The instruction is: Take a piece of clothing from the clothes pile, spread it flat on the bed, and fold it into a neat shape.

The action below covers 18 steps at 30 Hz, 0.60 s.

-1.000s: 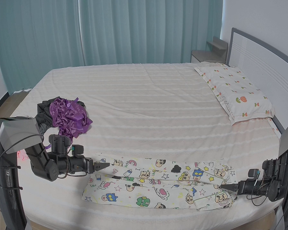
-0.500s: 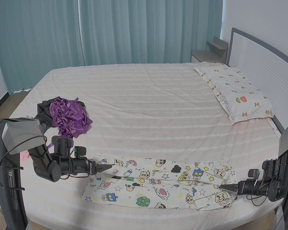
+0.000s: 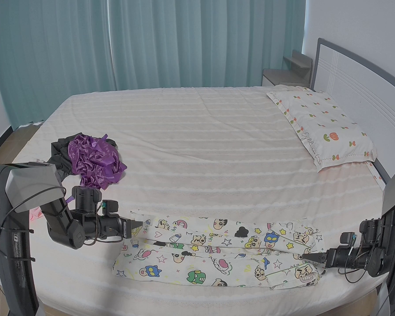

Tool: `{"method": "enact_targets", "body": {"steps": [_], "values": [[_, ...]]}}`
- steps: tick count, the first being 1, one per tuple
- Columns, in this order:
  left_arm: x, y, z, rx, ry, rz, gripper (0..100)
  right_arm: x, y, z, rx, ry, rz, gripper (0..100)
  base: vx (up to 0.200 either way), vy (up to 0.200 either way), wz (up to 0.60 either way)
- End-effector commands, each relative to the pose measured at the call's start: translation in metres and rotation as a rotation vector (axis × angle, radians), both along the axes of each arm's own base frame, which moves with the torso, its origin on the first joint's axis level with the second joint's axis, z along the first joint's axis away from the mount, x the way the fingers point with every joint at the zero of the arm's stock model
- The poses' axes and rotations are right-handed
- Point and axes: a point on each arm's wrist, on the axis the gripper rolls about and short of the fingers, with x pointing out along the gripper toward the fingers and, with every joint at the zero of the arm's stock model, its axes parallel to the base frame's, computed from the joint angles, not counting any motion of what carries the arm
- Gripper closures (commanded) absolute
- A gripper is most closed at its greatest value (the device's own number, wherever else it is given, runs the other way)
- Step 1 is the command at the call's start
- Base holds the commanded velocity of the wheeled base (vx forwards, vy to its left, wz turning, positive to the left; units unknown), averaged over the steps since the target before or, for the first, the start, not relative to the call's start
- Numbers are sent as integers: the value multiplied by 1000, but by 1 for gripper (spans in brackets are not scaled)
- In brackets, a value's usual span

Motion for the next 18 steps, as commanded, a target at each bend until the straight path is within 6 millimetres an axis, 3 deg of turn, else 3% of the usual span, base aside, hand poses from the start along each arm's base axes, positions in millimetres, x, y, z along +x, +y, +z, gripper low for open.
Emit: {"method": "enact_targets", "body": {"steps": [1, 8, 18], "values": [[3, 10, 2, 30, -13, 60, 100, -3, 1, 1, 2, 6, 0, 0, 0, 0, 0], [10, 8, 9, 52, -76, 105, 100, -3, 1, 1, 1, 5, 0, 0, 0, 0, 0], [27, -19, 27, -15, -120, 207, 100, -3, 1, 1, 1, 5, 0, 0, 0, 0, 0]]}}
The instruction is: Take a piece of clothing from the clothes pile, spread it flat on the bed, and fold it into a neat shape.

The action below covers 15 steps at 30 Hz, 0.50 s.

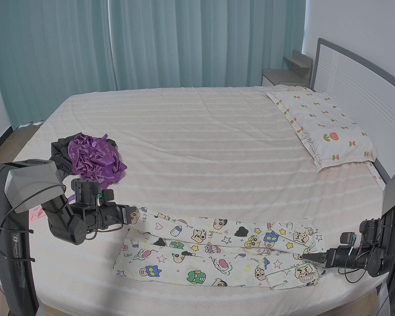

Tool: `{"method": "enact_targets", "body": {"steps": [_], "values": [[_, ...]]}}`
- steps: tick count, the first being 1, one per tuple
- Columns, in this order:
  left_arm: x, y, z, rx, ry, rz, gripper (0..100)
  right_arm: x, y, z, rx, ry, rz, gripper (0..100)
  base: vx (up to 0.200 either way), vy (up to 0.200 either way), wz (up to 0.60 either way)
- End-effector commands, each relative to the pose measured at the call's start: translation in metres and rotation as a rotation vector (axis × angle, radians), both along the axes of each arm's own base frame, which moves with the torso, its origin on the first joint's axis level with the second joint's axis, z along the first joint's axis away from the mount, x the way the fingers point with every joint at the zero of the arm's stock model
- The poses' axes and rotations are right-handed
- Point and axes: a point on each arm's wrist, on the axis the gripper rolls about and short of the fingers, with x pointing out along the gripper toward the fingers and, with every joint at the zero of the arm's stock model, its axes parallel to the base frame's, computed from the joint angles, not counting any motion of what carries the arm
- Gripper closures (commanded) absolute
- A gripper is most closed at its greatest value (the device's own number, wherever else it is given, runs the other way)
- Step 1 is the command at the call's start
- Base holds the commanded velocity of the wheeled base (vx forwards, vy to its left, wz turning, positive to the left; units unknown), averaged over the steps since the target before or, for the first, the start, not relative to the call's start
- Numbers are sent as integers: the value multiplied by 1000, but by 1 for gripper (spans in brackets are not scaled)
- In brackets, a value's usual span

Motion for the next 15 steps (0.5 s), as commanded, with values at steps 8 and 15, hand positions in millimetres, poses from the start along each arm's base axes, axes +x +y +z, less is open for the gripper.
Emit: {"method": "enact_targets", "body": {"steps": [8, 15], "values": [[18, -16, 19, -30, -77, 48, 100, -3, 1, 1, 1, 6, 0, 0, 0, 0, 0], [29, -22, 27, -62, -106, 137, 100, -3, 1, 1, 0, 5, 1, 0, 0, 0, 0]]}}
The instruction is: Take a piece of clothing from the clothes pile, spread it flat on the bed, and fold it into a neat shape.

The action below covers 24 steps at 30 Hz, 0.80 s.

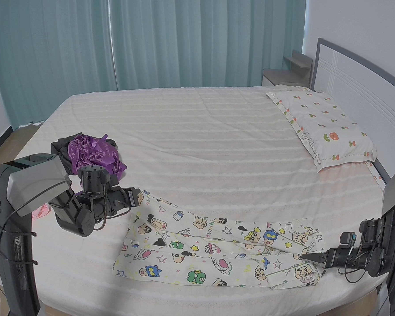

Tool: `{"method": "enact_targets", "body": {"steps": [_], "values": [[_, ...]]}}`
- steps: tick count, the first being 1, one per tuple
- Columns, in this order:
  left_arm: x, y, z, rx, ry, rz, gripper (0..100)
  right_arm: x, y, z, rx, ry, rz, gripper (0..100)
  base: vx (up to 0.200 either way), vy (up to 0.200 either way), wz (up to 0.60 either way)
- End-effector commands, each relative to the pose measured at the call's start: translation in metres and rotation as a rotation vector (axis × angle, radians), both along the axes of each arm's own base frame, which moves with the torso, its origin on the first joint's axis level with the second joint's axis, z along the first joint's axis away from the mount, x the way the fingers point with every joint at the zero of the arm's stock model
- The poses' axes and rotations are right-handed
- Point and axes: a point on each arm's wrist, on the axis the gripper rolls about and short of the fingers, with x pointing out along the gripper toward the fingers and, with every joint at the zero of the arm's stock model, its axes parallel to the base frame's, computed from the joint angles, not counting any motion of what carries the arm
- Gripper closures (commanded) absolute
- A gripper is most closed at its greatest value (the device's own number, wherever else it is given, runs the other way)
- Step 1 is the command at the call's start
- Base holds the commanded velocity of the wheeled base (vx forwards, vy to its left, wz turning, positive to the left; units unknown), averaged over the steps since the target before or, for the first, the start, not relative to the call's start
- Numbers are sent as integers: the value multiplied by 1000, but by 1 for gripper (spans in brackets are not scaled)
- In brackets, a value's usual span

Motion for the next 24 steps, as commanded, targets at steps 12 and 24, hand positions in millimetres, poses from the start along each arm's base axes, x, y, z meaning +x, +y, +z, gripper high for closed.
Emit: {"method": "enact_targets", "body": {"steps": [12, 24], "values": [[13, -21, 19, -40, -93, -11, 100, -3, 1, 1, 0, 6, 0, 0, 0, 0, 0], [7, -19, 17, -32, -99, 17, 100, -3, 1, 1, -1, 5, 0, 0, 0, 0, 0]]}}
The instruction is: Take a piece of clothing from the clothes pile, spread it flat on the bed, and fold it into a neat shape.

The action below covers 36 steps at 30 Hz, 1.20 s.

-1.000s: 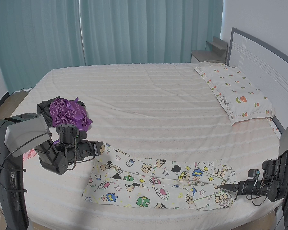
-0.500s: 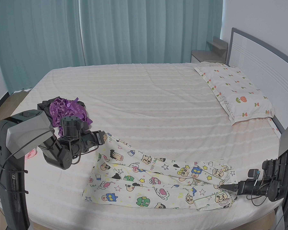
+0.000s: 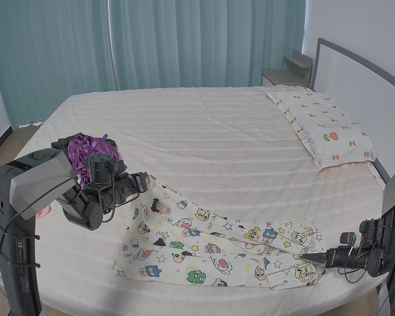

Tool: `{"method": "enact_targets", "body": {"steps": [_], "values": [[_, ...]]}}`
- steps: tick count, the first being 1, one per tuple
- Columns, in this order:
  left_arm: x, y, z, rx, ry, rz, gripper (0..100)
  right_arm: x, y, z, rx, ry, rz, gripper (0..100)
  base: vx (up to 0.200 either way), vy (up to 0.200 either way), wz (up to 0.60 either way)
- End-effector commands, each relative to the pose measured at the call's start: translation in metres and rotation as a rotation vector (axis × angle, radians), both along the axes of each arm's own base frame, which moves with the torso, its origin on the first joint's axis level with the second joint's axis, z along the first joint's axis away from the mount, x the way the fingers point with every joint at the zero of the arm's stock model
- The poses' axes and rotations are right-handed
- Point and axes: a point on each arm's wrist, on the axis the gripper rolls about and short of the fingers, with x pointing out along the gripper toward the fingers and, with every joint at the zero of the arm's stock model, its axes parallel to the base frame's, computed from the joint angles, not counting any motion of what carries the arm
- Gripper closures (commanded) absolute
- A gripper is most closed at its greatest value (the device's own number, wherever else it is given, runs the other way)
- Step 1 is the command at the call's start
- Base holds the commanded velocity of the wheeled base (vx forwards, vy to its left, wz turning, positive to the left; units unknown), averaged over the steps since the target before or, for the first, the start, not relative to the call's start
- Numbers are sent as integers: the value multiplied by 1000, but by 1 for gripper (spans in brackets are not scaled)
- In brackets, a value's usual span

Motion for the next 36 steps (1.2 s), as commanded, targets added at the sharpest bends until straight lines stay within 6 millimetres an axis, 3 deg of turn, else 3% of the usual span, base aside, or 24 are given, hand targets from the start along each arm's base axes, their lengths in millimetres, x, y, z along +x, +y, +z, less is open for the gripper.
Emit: {"method": "enact_targets", "body": {"steps": [1, 24, 36], "values": [[-10, 3, -4, 3, 4, 7, 100, -3, 1, 1, 1, 4, 0, 0, 0, 0, 0], [-85, 20, -31, 5, -21, 12, 100, -4, 1, 1, -4, 4, 5, 0, 0, 0, 0], [-106, 33, -42, 28, 76, 32, 100, -4, 0, 1, -6, 2, 3, 0, 0, 0, 0]]}}
